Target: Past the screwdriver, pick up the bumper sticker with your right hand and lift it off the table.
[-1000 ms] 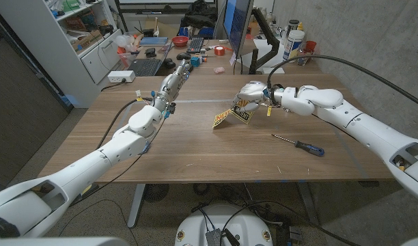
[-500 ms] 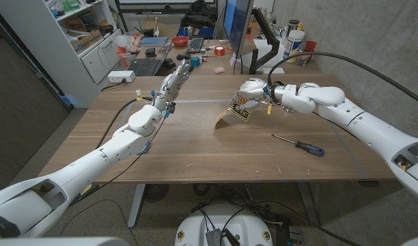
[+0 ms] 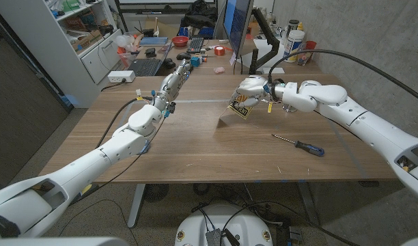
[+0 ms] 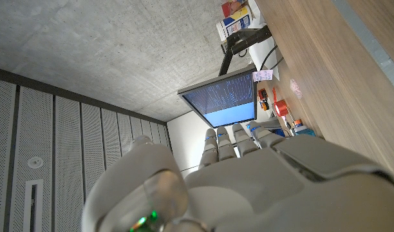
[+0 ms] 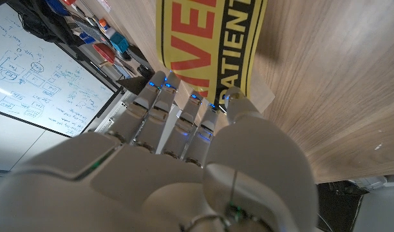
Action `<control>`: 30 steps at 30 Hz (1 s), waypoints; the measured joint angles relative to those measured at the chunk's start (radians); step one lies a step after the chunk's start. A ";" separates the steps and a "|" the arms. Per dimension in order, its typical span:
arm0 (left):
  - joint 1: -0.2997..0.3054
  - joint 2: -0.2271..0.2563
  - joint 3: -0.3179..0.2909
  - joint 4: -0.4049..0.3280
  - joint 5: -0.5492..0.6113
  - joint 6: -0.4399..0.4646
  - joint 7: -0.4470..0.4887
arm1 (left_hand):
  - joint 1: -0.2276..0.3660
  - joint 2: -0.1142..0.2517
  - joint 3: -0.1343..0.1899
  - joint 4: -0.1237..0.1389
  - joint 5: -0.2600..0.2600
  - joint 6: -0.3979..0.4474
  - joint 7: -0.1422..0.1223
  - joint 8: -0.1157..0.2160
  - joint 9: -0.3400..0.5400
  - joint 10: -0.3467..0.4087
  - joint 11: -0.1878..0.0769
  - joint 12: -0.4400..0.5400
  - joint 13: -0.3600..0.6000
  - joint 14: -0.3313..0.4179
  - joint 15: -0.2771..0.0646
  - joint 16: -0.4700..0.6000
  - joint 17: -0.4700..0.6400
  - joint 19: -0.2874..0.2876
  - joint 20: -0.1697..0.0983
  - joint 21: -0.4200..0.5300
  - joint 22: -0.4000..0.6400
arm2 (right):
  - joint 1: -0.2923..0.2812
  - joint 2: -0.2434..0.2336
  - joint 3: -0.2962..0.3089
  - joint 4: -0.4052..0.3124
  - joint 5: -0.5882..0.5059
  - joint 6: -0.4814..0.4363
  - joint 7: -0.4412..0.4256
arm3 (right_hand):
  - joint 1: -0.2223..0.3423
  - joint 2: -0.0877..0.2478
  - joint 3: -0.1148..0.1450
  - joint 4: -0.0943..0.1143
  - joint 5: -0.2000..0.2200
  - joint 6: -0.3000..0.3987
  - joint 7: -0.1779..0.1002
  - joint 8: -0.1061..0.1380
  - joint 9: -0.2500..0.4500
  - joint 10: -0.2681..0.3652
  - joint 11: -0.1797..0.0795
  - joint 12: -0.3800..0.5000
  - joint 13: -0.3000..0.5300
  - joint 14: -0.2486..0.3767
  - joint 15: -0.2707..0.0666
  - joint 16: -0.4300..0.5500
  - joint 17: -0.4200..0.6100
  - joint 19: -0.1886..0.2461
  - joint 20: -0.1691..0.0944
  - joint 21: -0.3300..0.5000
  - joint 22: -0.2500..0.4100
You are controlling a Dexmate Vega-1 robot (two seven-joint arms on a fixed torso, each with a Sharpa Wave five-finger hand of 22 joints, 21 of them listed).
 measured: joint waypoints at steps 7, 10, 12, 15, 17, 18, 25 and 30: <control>-0.002 -0.001 0.000 0.004 -0.001 -0.003 -0.006 | 0.000 0.000 0.000 0.000 0.000 0.000 0.000 0.000 0.000 0.000 0.000 0.000 0.000 0.000 0.000 0.000 0.000 0.000 0.000 0.000 0.000 | -0.006 -0.001 0.012 -0.019 0.001 -0.006 0.008 | 0.000 0.000 0.000 0.000 -0.004 0.000 0.000 0.000 0.000 0.007 0.000 0.000 0.000 0.007 -0.004 0.000 0.000 0.000 0.000 -0.006 0.000; -0.002 -0.002 0.001 0.005 -0.001 -0.004 -0.008 | 0.000 0.000 0.000 0.000 0.000 0.000 0.000 0.000 0.000 0.000 0.000 0.000 0.000 0.000 0.000 0.000 0.000 0.000 0.000 0.000 0.000 | -0.008 -0.002 0.017 -0.026 0.004 -0.008 0.012 | 0.000 0.000 0.000 0.000 -0.004 0.003 -0.004 0.000 0.003 0.007 0.000 0.000 0.000 0.011 -0.001 0.000 0.000 0.000 0.000 -0.006 0.000; -0.003 -0.003 0.001 0.006 -0.001 -0.004 -0.009 | 0.004 0.004 0.000 0.000 0.000 0.000 0.000 0.000 0.000 0.000 0.000 0.000 0.000 0.000 0.000 0.000 0.000 0.000 0.000 0.000 0.000 | -0.008 -0.002 0.020 -0.031 0.006 -0.008 0.013 | 0.000 0.000 0.000 0.000 -0.004 0.007 0.000 0.000 0.003 0.015 -0.001 0.000 0.000 0.013 -0.003 0.000 0.000 0.000 0.000 -0.006 0.000; -0.003 -0.003 0.001 0.007 -0.001 -0.004 -0.010 | 0.005 0.005 -0.002 -0.002 0.000 0.000 0.000 0.000 0.000 0.000 0.000 0.000 0.000 0.000 0.000 0.000 0.000 0.000 0.000 0.000 0.000 | -0.009 -0.003 0.024 -0.037 0.009 -0.009 0.017 | -0.007 0.007 0.000 0.000 -0.004 0.009 0.002 0.000 0.003 0.016 -0.002 0.000 0.000 0.014 -0.004 0.000 0.000 0.004 0.004 -0.006 0.000; -0.004 -0.003 0.001 0.007 -0.001 -0.004 -0.011 | 0.005 0.005 -0.004 -0.004 0.000 0.000 0.000 0.000 0.000 0.000 0.000 0.000 0.000 0.000 0.000 0.000 0.000 0.000 0.000 0.000 0.000 | -0.010 -0.004 0.027 -0.040 0.012 -0.009 0.019 | -0.007 0.007 0.000 0.000 -0.004 0.009 0.002 0.000 0.003 0.016 -0.002 0.000 0.000 0.015 -0.004 0.000 0.000 0.004 0.004 -0.006 0.000; -0.004 -0.003 0.001 0.007 -0.001 -0.004 -0.011 | 0.005 0.005 -0.004 -0.004 0.000 0.000 0.000 0.000 0.000 0.000 0.000 0.000 0.000 0.000 0.000 0.000 0.000 0.000 0.000 0.000 0.000 | -0.010 -0.004 0.027 -0.040 0.013 -0.010 0.020 | -0.007 0.007 0.000 0.000 -0.004 0.009 0.002 0.000 0.003 0.018 0.001 0.000 0.000 0.021 -0.004 0.001 0.000 0.004 0.003 -0.006 0.000; -0.007 -0.004 0.003 0.007 0.000 -0.004 -0.011 | 0.005 0.005 -0.004 -0.004 0.000 0.000 0.000 0.000 0.000 0.000 0.000 0.000 0.000 0.000 0.000 0.000 0.000 0.000 0.000 0.000 0.000 | -0.014 -0.009 0.040 -0.058 0.022 -0.010 0.026 | -0.007 0.007 0.004 0.004 -0.004 0.009 0.002 0.000 0.003 0.023 0.006 0.000 0.000 0.021 -0.004 0.001 0.000 0.014 0.000 -0.006 0.000; -0.009 -0.005 0.004 0.005 0.001 -0.004 -0.011 | 0.005 0.005 -0.008 0.000 0.000 0.000 0.000 0.000 0.000 0.000 0.000 0.000 0.000 0.000 0.000 0.000 0.000 0.000 0.000 0.000 0.000 | -0.015 -0.011 0.043 -0.062 0.027 -0.010 0.030 | -0.007 0.007 0.004 0.004 -0.004 0.009 0.002 0.000 0.003 0.023 0.006 0.000 0.000 0.021 -0.004 0.001 0.000 0.014 0.000 -0.006 0.000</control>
